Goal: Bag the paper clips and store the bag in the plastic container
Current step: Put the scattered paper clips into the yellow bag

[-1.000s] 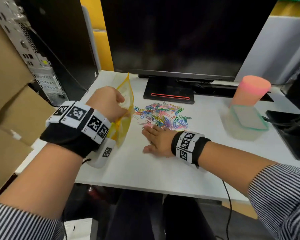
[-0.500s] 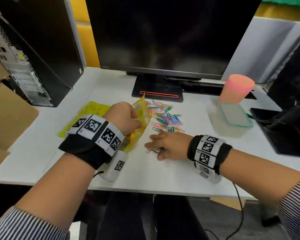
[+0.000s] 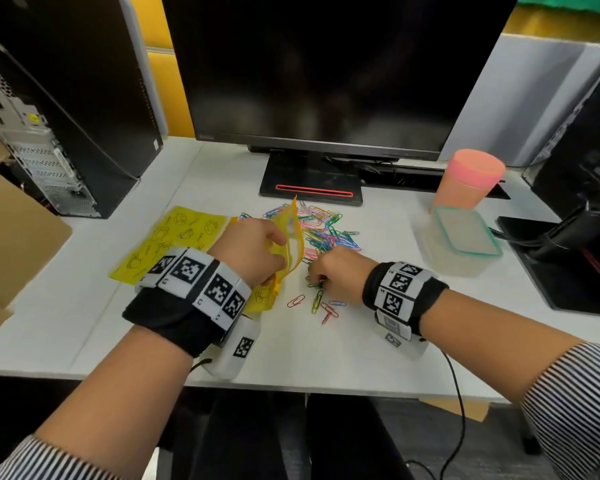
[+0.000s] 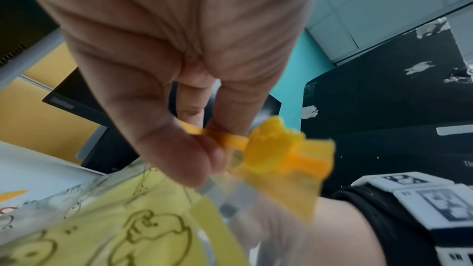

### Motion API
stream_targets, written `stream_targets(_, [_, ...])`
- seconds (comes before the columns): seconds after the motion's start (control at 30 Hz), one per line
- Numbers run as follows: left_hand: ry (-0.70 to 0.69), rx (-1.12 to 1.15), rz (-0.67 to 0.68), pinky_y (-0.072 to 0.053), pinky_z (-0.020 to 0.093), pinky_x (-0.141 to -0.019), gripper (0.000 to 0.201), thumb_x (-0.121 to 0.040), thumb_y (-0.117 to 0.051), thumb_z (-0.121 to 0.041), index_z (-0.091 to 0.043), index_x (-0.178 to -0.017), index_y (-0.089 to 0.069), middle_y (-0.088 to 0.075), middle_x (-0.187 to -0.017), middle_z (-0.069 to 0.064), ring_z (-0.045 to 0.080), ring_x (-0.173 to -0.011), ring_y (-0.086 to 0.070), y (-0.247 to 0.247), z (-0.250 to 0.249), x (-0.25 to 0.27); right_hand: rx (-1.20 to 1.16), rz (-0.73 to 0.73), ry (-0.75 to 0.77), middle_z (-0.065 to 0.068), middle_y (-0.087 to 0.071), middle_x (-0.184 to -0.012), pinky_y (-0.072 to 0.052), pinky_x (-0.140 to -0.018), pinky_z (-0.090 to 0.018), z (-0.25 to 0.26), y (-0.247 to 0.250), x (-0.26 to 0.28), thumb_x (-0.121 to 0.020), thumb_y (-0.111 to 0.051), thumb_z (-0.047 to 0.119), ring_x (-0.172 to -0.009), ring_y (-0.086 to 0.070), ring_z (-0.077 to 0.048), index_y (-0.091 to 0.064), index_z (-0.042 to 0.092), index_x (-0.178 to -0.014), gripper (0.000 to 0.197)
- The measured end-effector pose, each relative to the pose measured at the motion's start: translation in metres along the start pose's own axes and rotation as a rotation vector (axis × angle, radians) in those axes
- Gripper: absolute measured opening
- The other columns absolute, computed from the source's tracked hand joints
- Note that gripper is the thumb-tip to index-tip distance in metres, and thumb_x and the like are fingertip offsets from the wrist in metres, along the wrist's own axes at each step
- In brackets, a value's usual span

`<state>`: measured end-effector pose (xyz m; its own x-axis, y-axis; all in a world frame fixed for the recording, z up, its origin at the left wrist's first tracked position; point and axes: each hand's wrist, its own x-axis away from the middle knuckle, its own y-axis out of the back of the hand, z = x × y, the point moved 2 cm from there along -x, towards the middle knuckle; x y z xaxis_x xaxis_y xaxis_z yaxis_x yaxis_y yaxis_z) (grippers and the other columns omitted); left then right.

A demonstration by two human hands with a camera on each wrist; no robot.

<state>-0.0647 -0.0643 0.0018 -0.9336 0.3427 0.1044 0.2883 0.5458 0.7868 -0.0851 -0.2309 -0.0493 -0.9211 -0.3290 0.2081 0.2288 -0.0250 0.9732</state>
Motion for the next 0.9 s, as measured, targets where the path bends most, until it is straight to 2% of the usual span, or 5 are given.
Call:
stream_targets(0.2, [-0.019,-0.031,0.023,-0.044,0.019,-0.054,0.039,-0.079,-0.072,-0.02,-0.021,-0.116,-0.062,-0.06,-0.1,0.0,0.004,-0.046,-0.053,-0.007,-0.008,0.0,-0.307,-0.313,-0.2,-0.001,-0.069,-0.088,-0.048,-0.079,-0.022,-0.022,0.028,0.017,-0.081,-0.064,0.002,-0.081,-0.061,-0.016,-0.074,0.014,-0.092,0.019])
stream_targets(0.33, [-0.005,-0.022,0.042,-0.044,0.016,-0.049,0.052,-0.075,-0.075,-0.02,-0.022,-0.124,-0.056,-0.057,-0.096,-0.003,0.005,-0.045,-0.055,-0.01,-0.014,0.0,-0.833,-0.511,-0.26,0.002,-0.064,-0.066,-0.057,-0.068,-0.031,-0.018,0.068,0.029,-0.073,-0.076,0.0,-0.061,-0.061,-0.016,-0.067,0.019,-0.072,0.022])
stream_targets(0.5, [-0.034,-0.008,0.016,-0.049,0.019,-0.051,0.063,-0.07,-0.078,-0.019,-0.019,-0.128,-0.052,-0.064,-0.088,0.002,0.006,-0.047,-0.056,-0.008,-0.024,0.004,-1.335,-0.488,-0.184,-0.009,-0.065,-0.067,-0.054,-0.05,-0.02,0.013,0.072,0.014,-0.074,-0.069,-0.013,-0.049,-0.063,-0.007,-0.066,0.008,-0.077,0.021])
stream_targets(0.8, [0.031,-0.008,-0.045,-0.053,0.033,-0.086,0.071,-0.069,-0.08,-0.02,-0.019,-0.133,-0.05,-0.059,-0.122,0.005,0.025,-0.102,-0.063,0.005,-0.015,0.006,-0.91,-0.56,-0.353,-0.003,-0.068,-0.08,-0.059,-0.066,-0.035,-0.006,0.062,0.018,-0.08,-0.068,0.007,-0.074,-0.065,-0.02,-0.065,0.015,-0.097,0.019])
stream_targets(0.9, [0.027,-0.039,-0.058,-0.049,0.032,-0.092,0.071,-0.069,-0.081,-0.024,-0.02,-0.133,-0.051,-0.059,-0.125,0.004,0.022,-0.111,-0.059,0.006,-0.013,0.005,-0.396,-0.163,-0.535,-0.005,-0.062,-0.104,-0.048,-0.078,-0.029,-0.025,0.043,0.034,-0.08,-0.07,0.041,-0.091,-0.058,-0.022,-0.058,0.012,-0.114,0.046])
